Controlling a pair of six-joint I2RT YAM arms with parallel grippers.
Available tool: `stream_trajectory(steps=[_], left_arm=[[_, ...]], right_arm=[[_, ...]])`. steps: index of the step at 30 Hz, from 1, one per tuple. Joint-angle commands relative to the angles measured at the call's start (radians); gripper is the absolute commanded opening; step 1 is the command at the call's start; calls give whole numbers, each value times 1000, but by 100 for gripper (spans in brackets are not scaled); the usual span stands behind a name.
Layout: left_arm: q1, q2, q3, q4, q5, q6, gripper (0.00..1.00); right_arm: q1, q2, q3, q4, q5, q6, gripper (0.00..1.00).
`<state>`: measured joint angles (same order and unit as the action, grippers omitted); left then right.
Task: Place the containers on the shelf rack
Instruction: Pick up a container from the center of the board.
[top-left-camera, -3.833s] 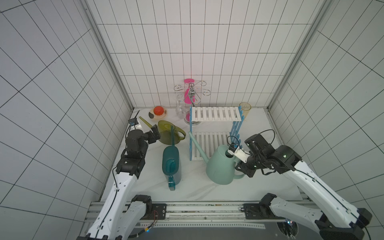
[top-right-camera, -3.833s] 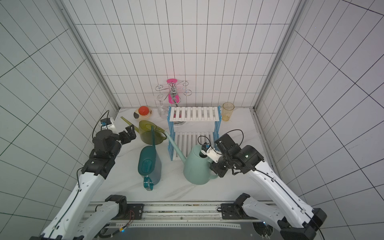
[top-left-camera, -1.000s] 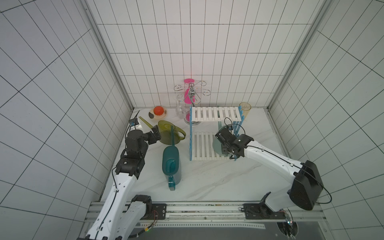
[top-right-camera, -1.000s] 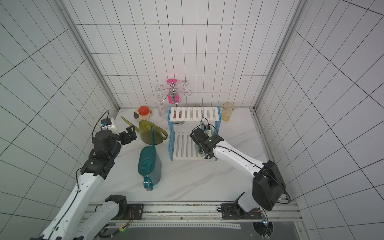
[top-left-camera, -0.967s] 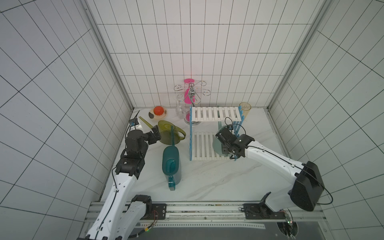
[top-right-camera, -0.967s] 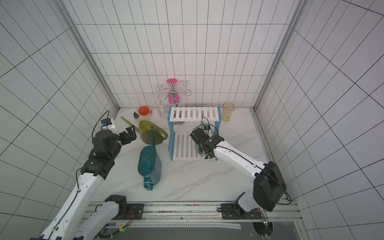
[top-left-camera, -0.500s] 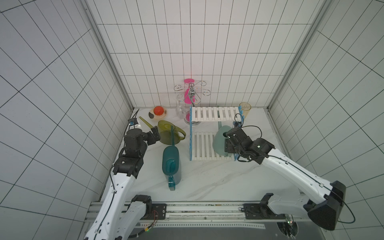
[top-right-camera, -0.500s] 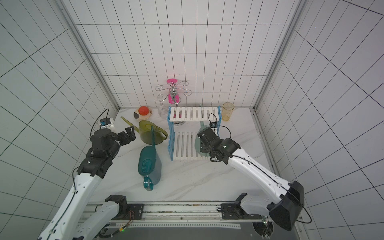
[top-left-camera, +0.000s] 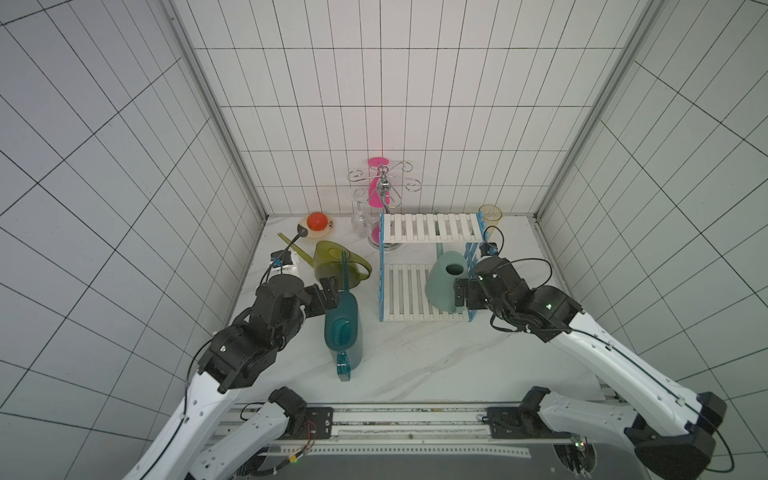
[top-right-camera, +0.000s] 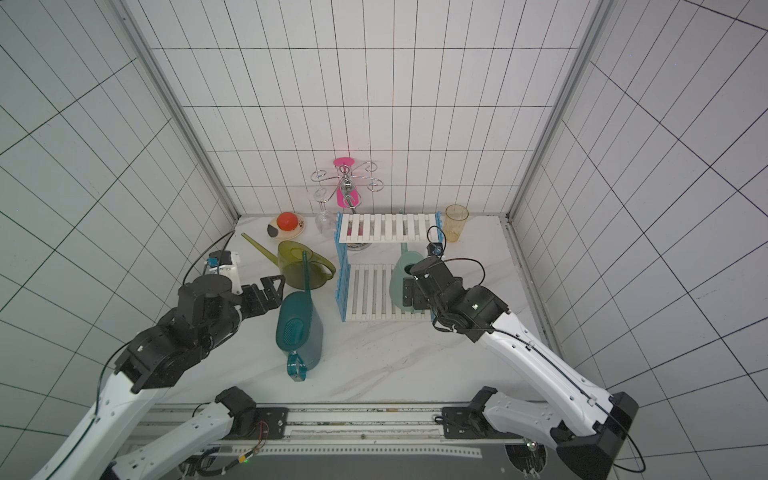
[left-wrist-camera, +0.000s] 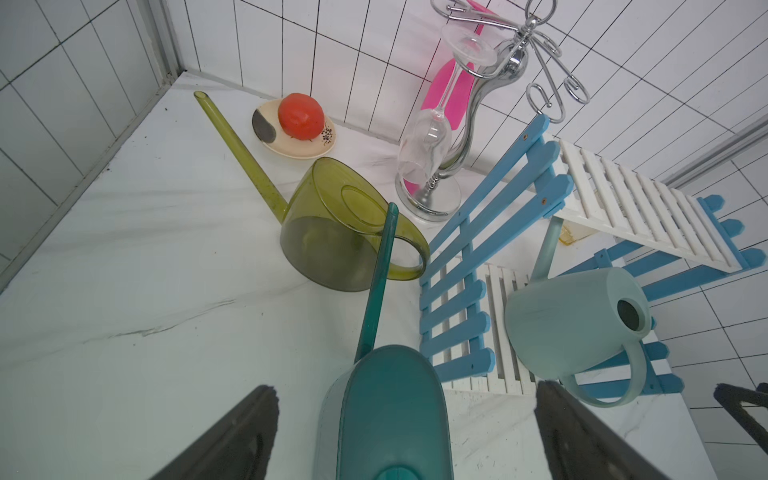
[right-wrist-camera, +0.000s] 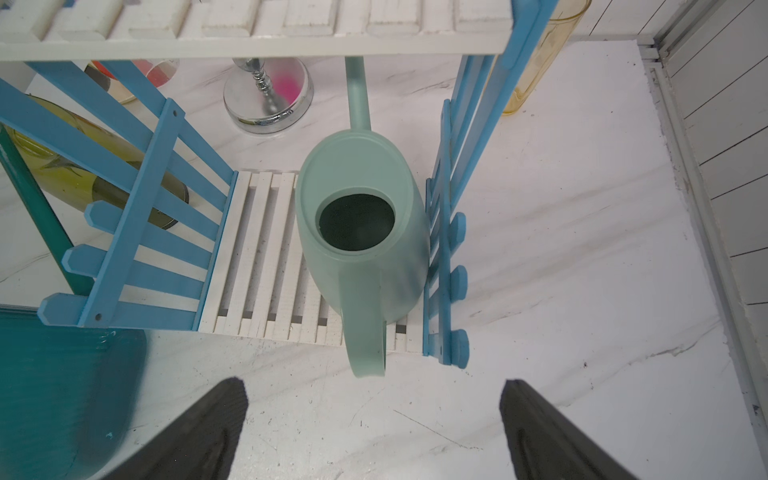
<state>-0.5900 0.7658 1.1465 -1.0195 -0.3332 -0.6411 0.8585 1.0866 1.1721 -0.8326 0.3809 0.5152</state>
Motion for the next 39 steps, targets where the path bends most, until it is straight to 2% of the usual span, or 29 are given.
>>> stream_trajectory(steps=[1, 5, 10, 16, 24, 30, 39], left_arm=[[-46, 61, 86, -276, -91, -135, 98], [-90, 123, 132, -366, 41, -180, 95], [-224, 153, 148, -462, 38, -292, 95], [-287, 152, 102, -469, 125, -389, 90], [-404, 161, -16, -416, 124, -501, 85], [-519, 218, -54, -428, 67, -587, 85], [-542, 206, -168, -383, 54, -658, 85]], right_arm=[[-4, -21, -5, -22, 2, -21, 99], [-13, -22, 1, -22, 3, -27, 99], [-30, -35, -8, -21, 2, -30, 99], [-54, -37, -12, -11, -18, -36, 99], [-77, -42, -37, 6, -38, -35, 99], [-85, -52, -43, 6, -41, -32, 99], [-94, -55, -54, 7, -48, -31, 99]])
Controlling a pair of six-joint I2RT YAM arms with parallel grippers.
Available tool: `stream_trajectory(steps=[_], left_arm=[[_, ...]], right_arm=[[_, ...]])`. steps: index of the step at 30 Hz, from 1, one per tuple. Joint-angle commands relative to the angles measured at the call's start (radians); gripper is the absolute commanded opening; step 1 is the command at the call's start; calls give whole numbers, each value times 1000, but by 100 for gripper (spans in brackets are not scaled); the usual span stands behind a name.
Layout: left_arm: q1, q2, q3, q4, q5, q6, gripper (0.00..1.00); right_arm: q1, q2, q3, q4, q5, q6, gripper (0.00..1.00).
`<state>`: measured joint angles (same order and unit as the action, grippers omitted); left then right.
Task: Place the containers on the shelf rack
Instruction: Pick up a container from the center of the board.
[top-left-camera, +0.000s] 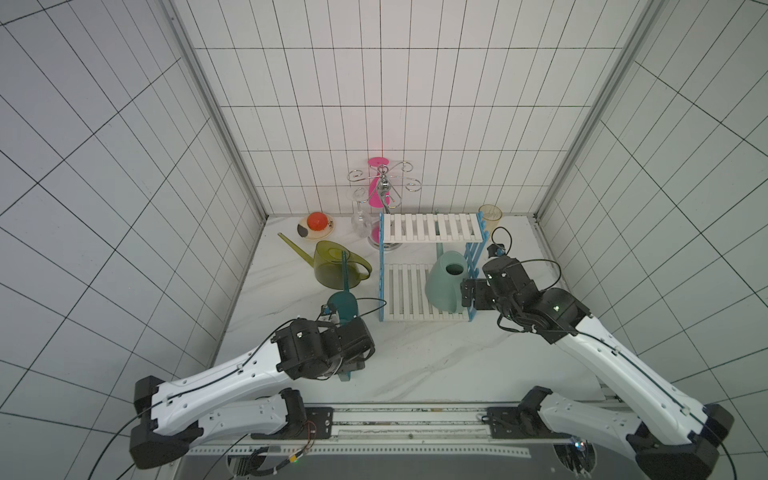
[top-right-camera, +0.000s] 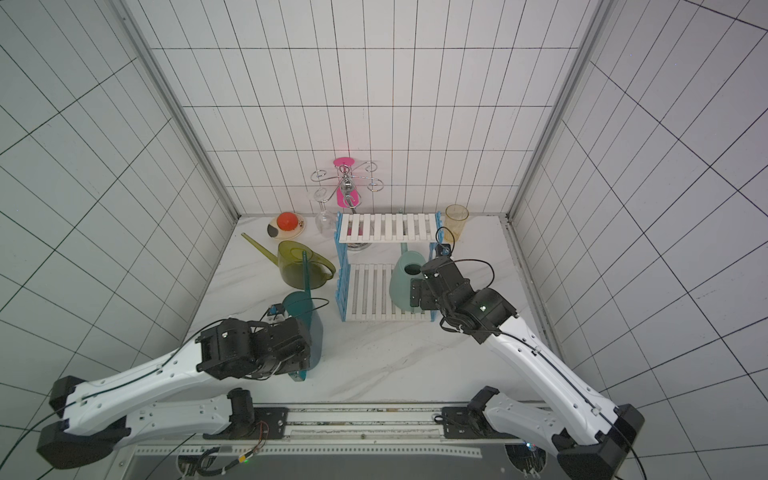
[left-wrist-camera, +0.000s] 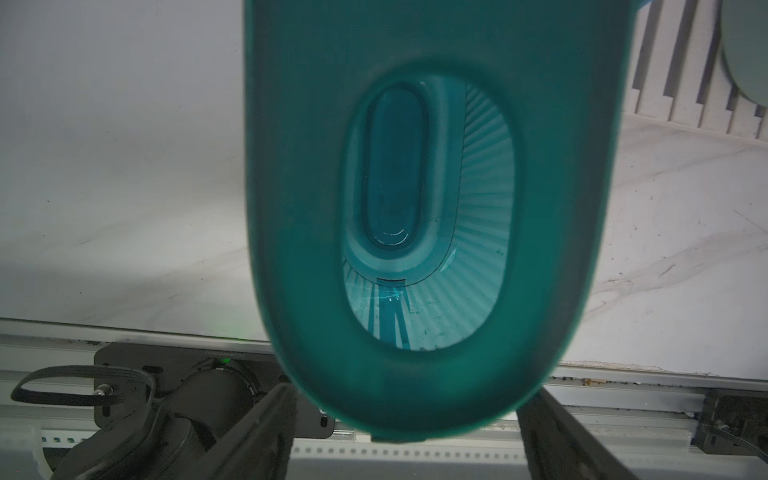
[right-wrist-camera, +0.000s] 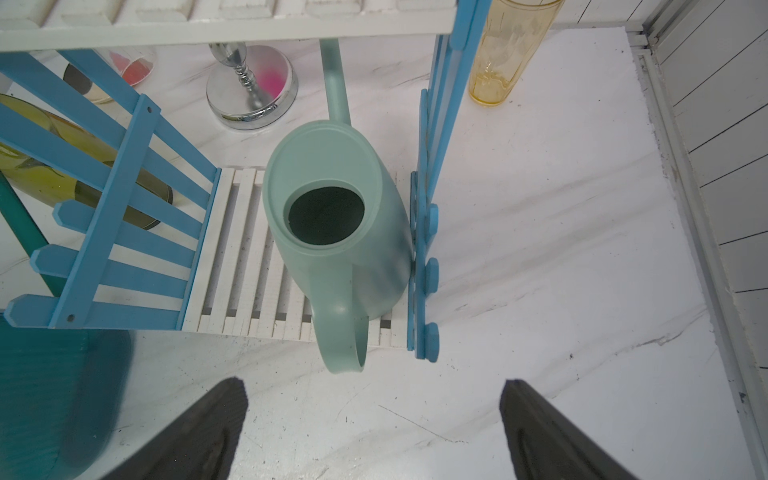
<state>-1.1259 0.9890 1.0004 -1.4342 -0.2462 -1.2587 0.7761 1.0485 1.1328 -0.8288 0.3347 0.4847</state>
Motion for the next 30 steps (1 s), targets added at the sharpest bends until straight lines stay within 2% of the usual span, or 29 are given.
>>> stream_trajectory(steps=[1, 9, 12, 17, 30], left_arm=[[-6, -18, -34, 38, -43, -44, 84], [-5, 32, -117, 167, -83, -32, 78], [-6, 56, -123, 189, -95, -23, 78], [-5, 60, -143, 202, -117, -15, 71], [-2, 8, -184, 191, -150, -36, 22]], right_arm=[[-12, -17, -15, 5, -3, 0, 99], [-15, -16, -22, 10, -9, 3, 99], [-17, -22, -25, 10, -8, 5, 99], [-18, -22, -25, 8, -8, 6, 99], [-20, -36, -34, 5, -4, 12, 99]])
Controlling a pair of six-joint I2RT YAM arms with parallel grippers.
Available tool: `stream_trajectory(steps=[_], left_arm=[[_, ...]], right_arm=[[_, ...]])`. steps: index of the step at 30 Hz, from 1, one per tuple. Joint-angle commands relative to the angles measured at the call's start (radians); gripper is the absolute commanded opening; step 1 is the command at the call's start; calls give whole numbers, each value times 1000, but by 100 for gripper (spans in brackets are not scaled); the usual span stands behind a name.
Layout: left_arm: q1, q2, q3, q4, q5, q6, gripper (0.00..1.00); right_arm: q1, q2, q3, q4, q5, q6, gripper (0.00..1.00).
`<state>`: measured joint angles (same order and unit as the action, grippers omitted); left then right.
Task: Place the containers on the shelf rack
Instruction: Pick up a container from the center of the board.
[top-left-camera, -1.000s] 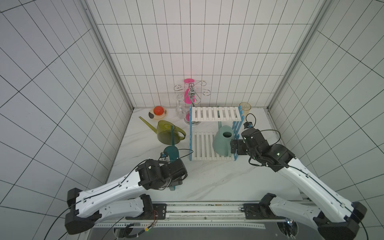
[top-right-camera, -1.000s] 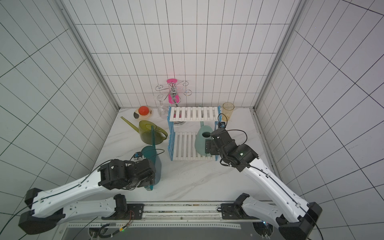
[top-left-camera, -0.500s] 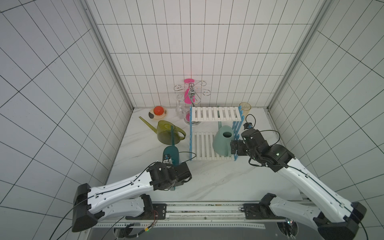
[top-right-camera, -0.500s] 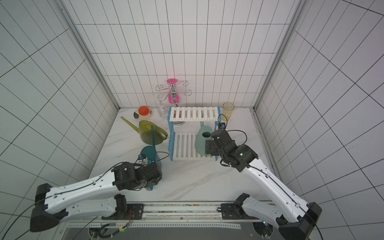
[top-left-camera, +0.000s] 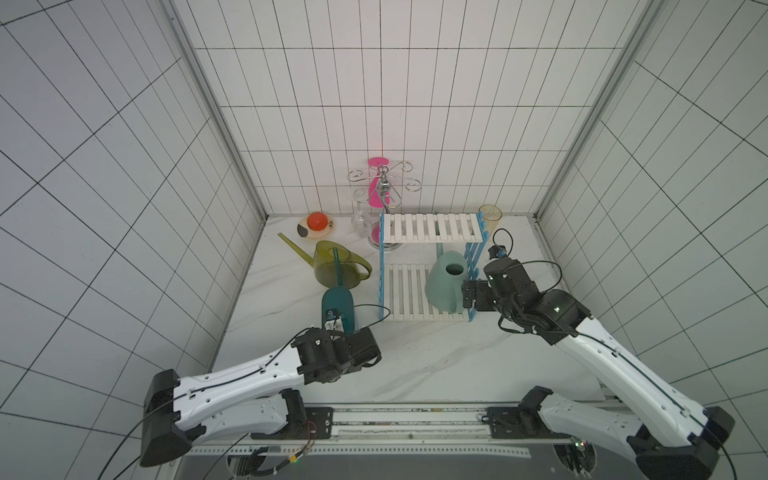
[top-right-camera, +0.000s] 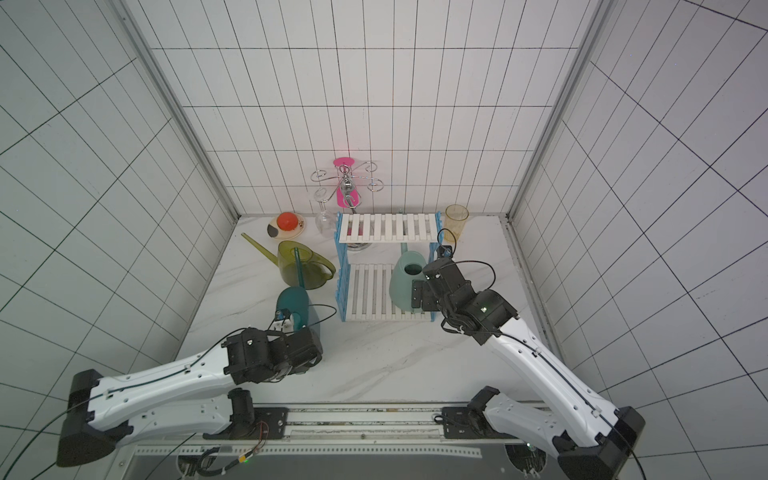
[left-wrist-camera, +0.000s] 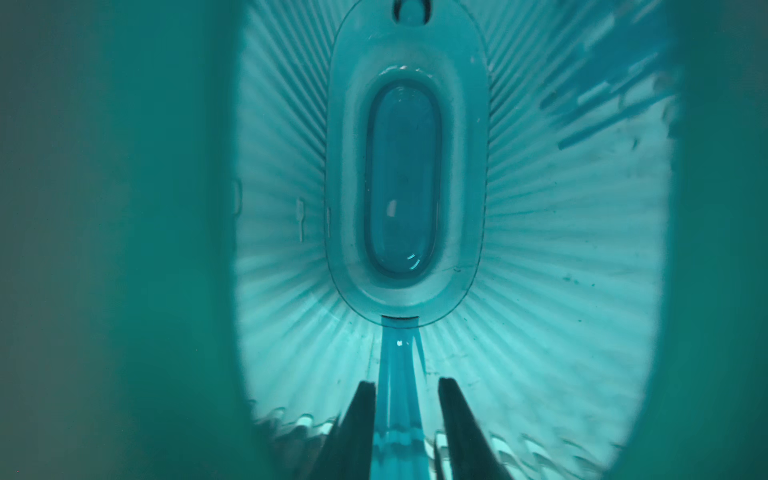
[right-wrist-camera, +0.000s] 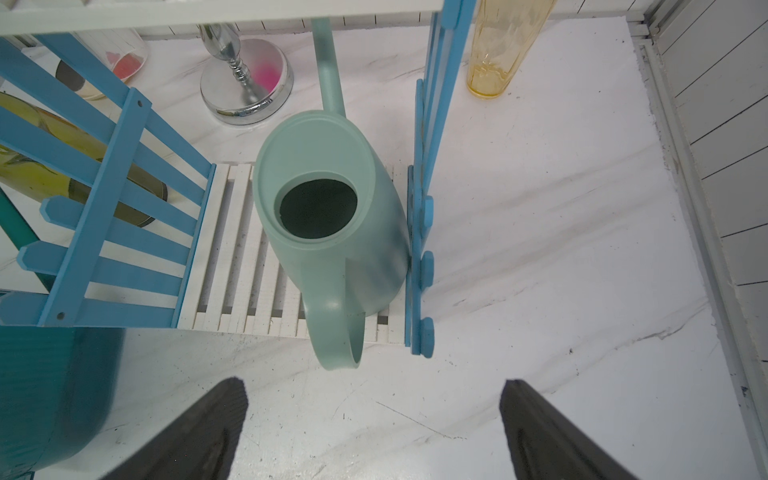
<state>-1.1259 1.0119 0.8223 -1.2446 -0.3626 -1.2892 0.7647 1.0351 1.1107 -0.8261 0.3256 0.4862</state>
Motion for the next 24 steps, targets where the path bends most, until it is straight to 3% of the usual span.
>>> stream_trajectory(steps=[1, 11, 20, 24], left_arm=[[-2, -16, -3, -4, -35, -6, 18], [-2, -41, 23, -54, -50, 47, 0], [-2, -149, 93, -113, -66, 208, 0], [-2, -194, 104, -105, -8, 298, 0]], right_arm=[[-8, -26, -12, 1, 6, 12, 99], [-8, -31, -21, 1, 12, 7, 99], [-17, -36, -17, -4, 0, -22, 99], [-28, -39, -18, -7, -6, -31, 99]])
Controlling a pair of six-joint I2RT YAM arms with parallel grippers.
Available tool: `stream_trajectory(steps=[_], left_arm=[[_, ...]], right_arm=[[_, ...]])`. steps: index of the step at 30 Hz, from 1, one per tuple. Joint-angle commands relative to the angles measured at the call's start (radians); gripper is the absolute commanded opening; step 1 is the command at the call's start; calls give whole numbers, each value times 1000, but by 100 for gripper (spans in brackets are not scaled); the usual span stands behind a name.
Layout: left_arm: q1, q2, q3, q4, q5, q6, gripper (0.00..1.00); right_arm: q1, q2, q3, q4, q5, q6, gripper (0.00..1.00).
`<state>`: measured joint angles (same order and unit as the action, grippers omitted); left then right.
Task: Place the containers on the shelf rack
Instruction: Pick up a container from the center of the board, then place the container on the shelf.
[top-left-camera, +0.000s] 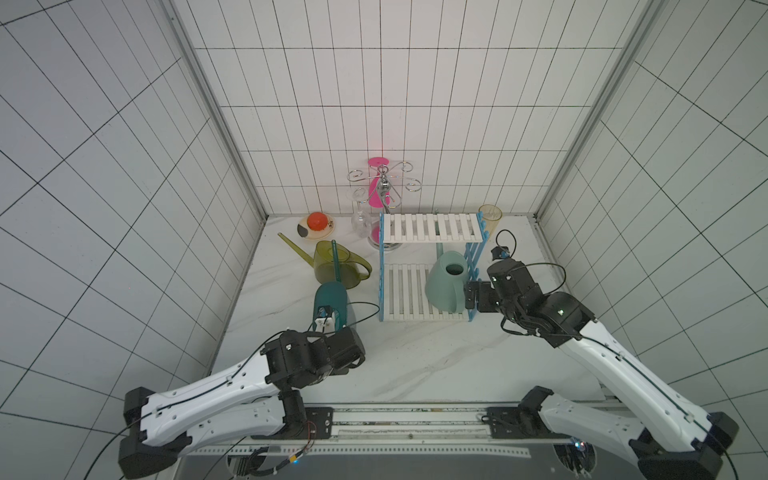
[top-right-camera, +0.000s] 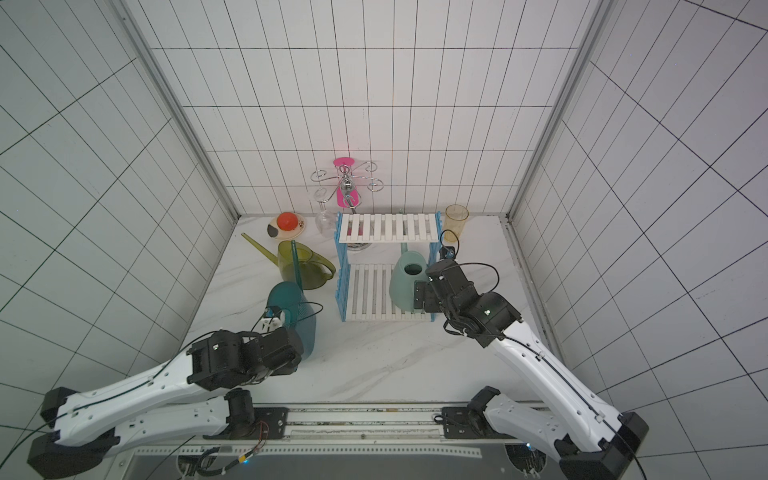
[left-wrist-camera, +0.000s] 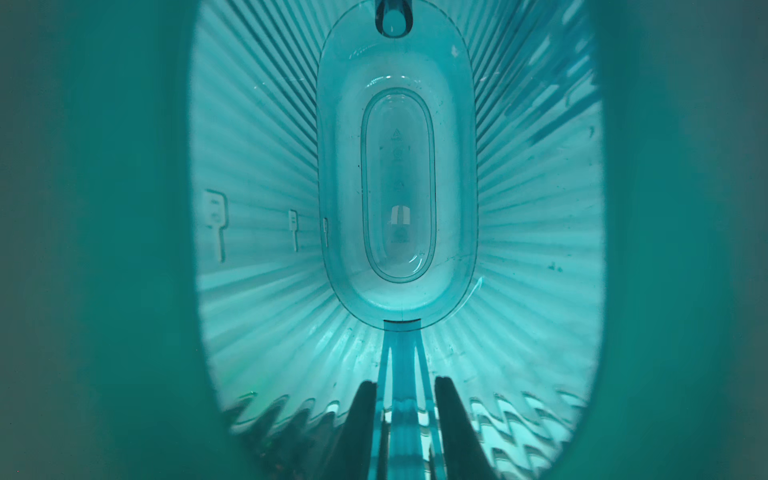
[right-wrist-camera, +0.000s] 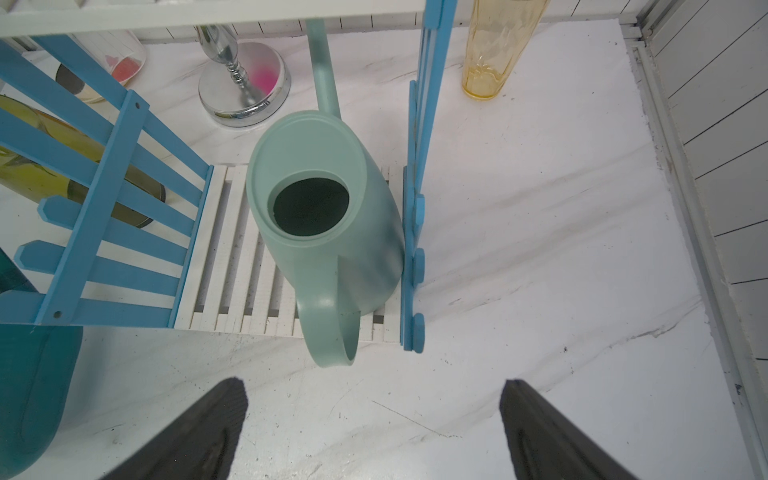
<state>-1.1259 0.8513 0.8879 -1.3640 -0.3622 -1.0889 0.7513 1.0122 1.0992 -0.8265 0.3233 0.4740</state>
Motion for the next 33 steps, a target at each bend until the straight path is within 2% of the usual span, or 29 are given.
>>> stream_trajectory(steps=[1, 10, 33], left_arm=[[-2, -46, 38, 15, 4, 113, 0], [-2, -144, 39, 5, 82, 211, 0], [-2, -210, 129, -35, 164, 340, 0]], right_arm=[[-18, -14, -7, -7, -6, -19, 99], [-33, 2, -9, -5, -28, -23, 99], [-49, -10, -14, 0, -46, -33, 99]])
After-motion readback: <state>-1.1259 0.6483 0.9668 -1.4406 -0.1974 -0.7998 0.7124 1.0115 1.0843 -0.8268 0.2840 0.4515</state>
